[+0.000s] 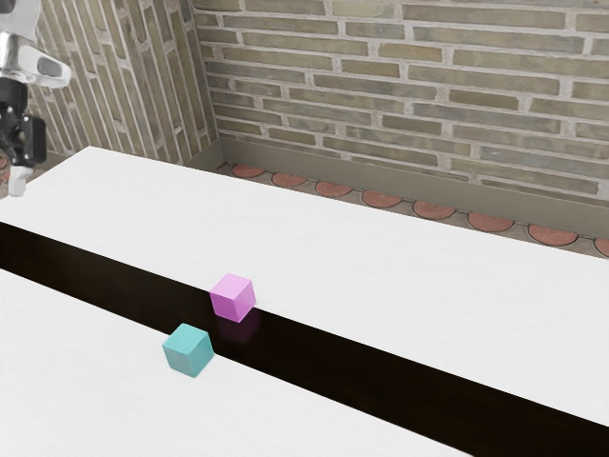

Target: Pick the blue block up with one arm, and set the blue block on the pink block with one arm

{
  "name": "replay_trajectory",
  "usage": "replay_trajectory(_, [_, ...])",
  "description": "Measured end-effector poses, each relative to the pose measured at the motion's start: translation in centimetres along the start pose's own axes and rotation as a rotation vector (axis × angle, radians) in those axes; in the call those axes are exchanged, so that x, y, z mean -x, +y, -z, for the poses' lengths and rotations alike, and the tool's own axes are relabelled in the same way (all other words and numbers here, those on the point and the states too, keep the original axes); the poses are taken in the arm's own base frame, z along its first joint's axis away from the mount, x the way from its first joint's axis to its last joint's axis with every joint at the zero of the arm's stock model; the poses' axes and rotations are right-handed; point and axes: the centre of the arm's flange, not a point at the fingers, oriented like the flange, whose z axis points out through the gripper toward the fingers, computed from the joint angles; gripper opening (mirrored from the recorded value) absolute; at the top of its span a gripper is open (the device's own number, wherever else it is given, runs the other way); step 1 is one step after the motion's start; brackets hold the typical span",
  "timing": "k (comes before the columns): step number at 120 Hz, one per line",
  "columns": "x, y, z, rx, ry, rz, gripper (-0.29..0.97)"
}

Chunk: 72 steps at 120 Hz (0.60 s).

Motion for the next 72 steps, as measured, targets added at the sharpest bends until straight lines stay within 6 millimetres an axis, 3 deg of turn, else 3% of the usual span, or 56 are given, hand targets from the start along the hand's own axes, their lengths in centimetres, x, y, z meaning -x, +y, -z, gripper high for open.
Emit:
replay_trajectory(5, [-2.4,1.3,0.2,-0.029,0.101,-0.010,0.67])
replay_trajectory(15, [-4.2,9.4,1.7,-0.121,0.297,-0.140,0.67])
replay_trajectory(22, [-5.8,13.6,2.2,-0.169,0.383,-0.178,0.66])
replay_trajectory(26, [-7.2,15.6,0.8,-0.188,0.394,-0.202,0.66])
replay_trajectory(30, [-8.7,17.1,-2.7,-0.193,0.374,-0.246,0.66])
replay_trajectory(33, [-9.8,17.0,-5.6,-0.180,0.358,-0.266,0.66])
replay_trajectory(38, [-12.6,13.9,-10.9,-0.138,0.330,-0.234,0.66])
replay_trajectory(41, [-13.8,12.6,-13.0,-0.119,0.335,-0.213,0.66])
replay_trajectory(46, [-15.5,12.2,-15.7,-0.110,0.356,-0.201,0.66])
replay_trajectory(58, [-18.6,12.9,-19.2,-0.119,0.452,-0.195,0.66])
replay_trajectory(72, [-20.5,13.6,-21.0,-0.118,0.573,-0.214,0.66])
